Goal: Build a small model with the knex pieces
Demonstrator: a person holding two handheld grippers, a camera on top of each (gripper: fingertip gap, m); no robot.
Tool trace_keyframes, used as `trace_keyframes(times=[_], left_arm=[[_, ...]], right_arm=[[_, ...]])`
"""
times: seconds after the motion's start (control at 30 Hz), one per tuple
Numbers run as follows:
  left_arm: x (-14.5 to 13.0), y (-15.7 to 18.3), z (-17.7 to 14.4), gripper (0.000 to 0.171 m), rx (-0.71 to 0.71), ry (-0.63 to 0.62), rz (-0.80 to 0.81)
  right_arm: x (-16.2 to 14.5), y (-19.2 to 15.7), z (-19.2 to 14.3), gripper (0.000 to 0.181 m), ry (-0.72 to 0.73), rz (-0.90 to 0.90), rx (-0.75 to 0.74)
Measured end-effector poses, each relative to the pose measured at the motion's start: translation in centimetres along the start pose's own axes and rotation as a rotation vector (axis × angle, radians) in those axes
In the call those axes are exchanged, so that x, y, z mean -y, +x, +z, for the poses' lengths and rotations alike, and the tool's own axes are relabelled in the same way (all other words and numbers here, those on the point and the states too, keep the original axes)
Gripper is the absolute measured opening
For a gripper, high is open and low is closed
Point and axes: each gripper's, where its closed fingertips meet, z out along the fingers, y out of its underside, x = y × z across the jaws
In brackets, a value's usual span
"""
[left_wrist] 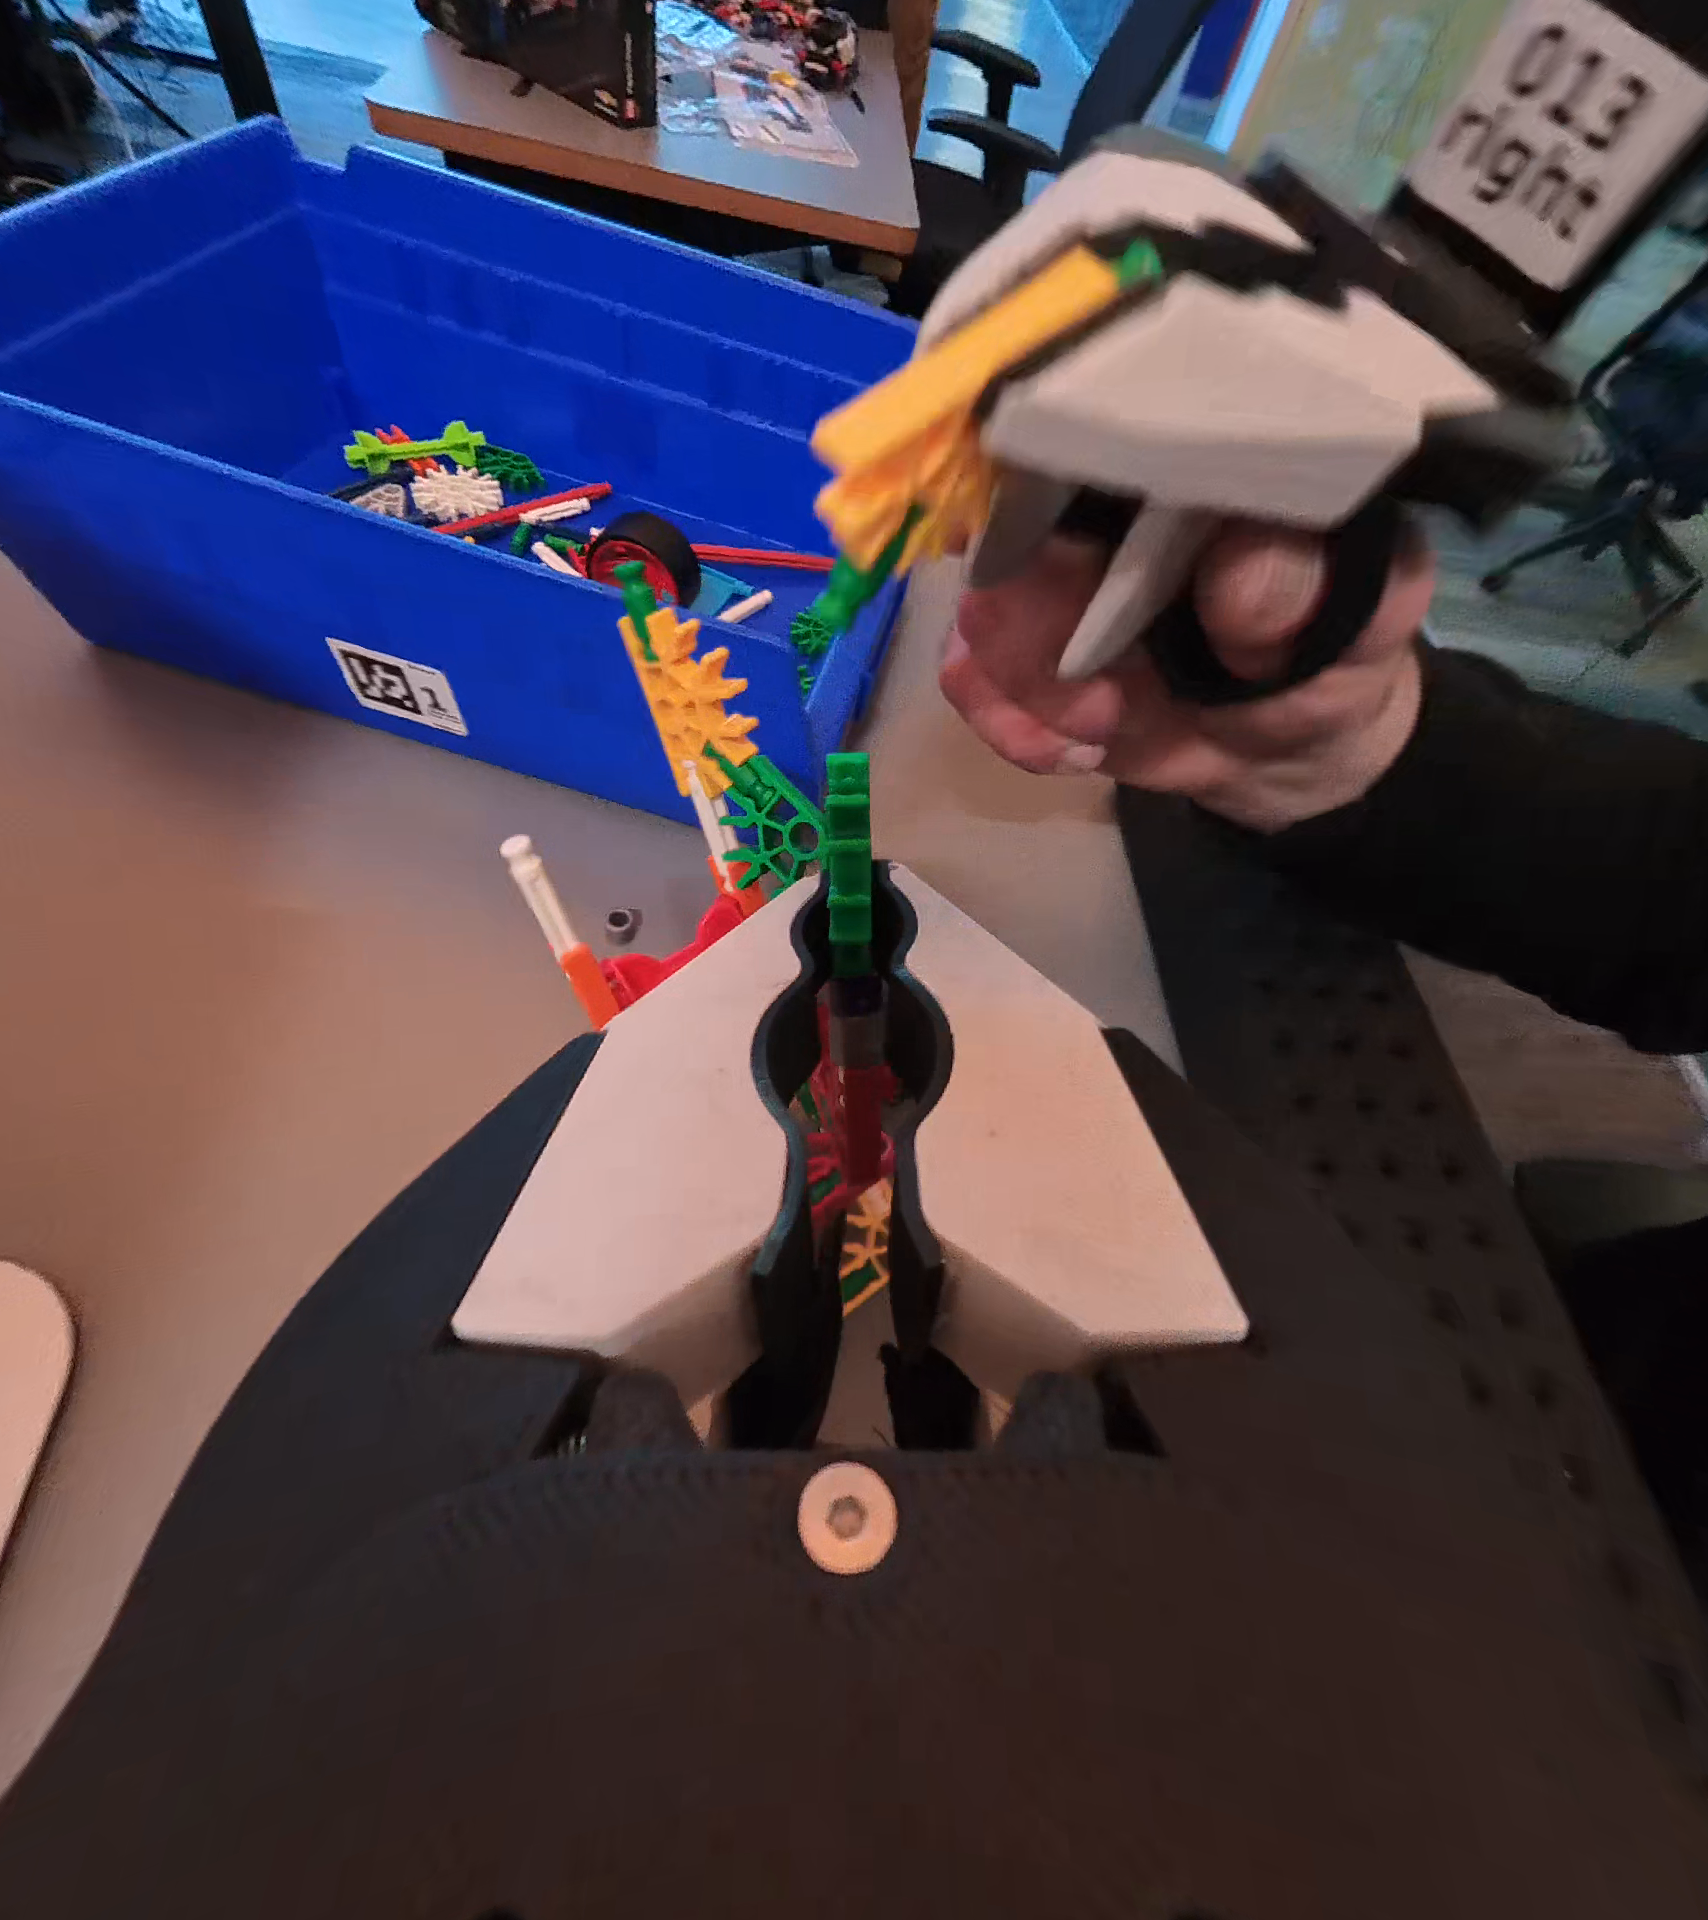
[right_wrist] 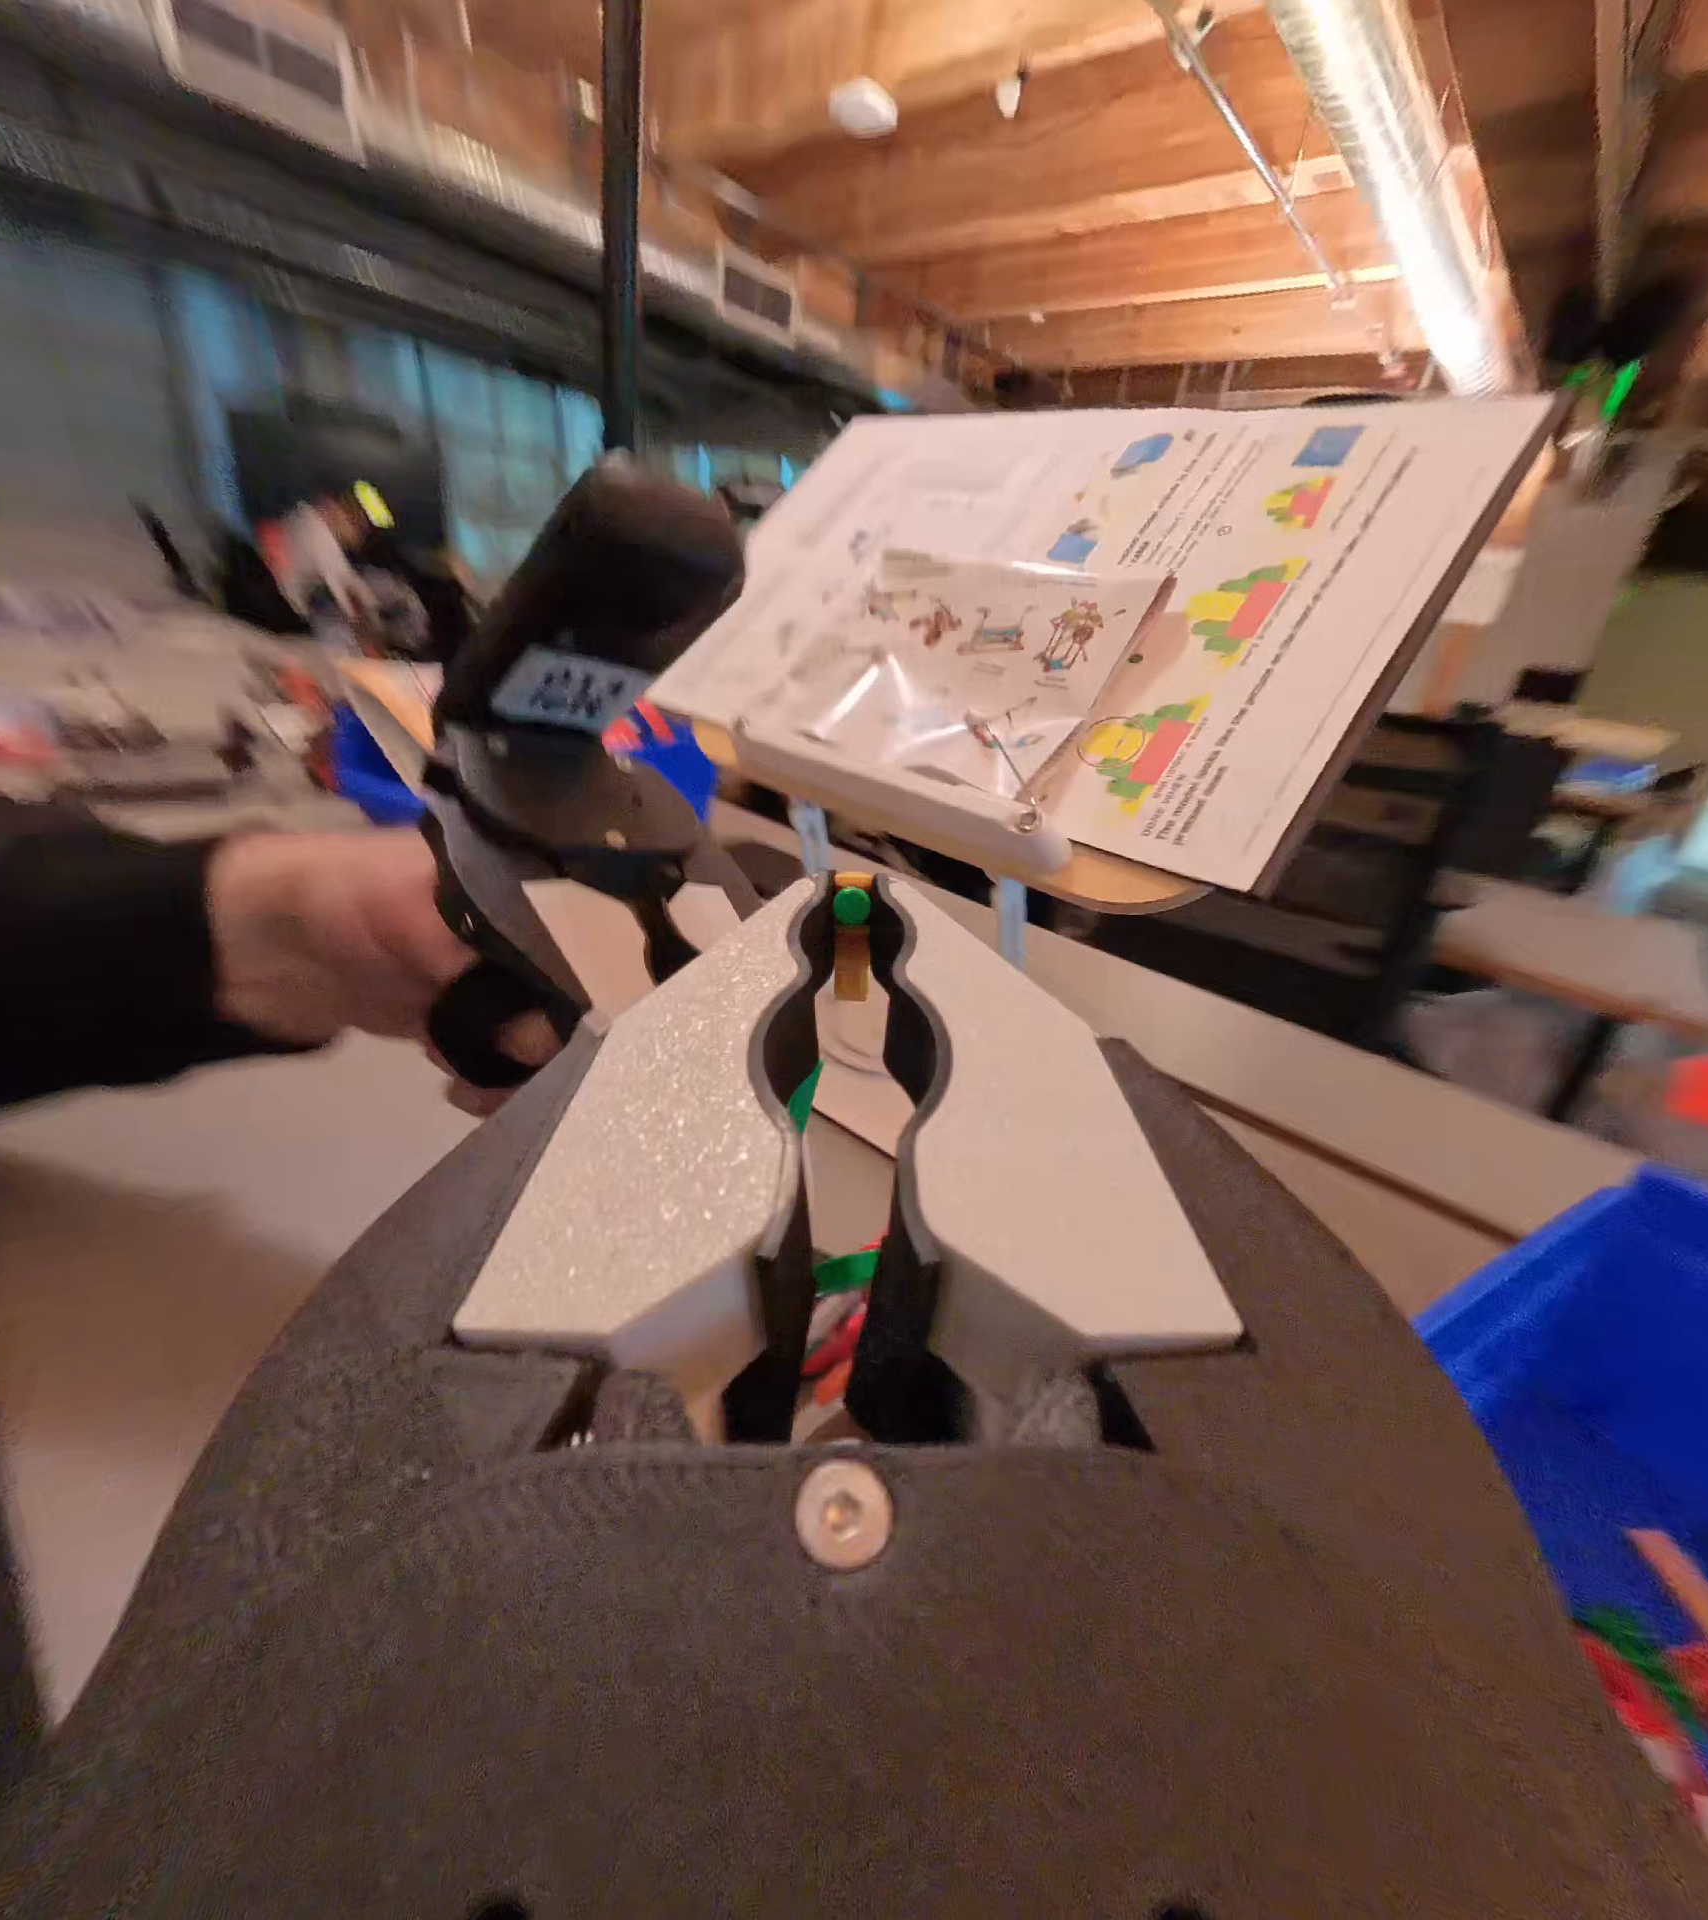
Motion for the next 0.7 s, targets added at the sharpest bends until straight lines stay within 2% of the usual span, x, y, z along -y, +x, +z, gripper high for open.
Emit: trace_keyframes(times=[0.1,0.2,0.3,0.37,0.47,0.7], left_arm=[[-0.4,-1.3,-0.5,0.004,0.055,-0.027,0.043],[-0.9,-2.1,-0.8,0.004,0.086,-0.045,0.099],[-1.3,-2.4,-1.2,0.004,0.086,-0.056,0.106],[-1.6,-2.6,-1.5,0.003,0.089,-0.066,0.132],[-1.7,-2.5,-1.9,0.003,0.069,-0.062,0.135],[-1.8,-3.1,-2.0,0.003,0.072,-0.051,0.130]], right_arm=[[0.4,1.7,-1.2,0.003,0.062,0.232,0.064],[-0.2,2.7,-1.9,0.003,0.048,0.313,0.090],[-0.6,3.8,-2.4,0.004,0.006,0.311,0.067],[-0.9,5.3,-3.2,0.004,-0.034,0.279,0.004],[-3.1,8.7,-4.8,0.004,-0.170,0.235,-0.141],[-7.8,13.3,-8.6,0.004,-0.362,0.332,-0.340]])
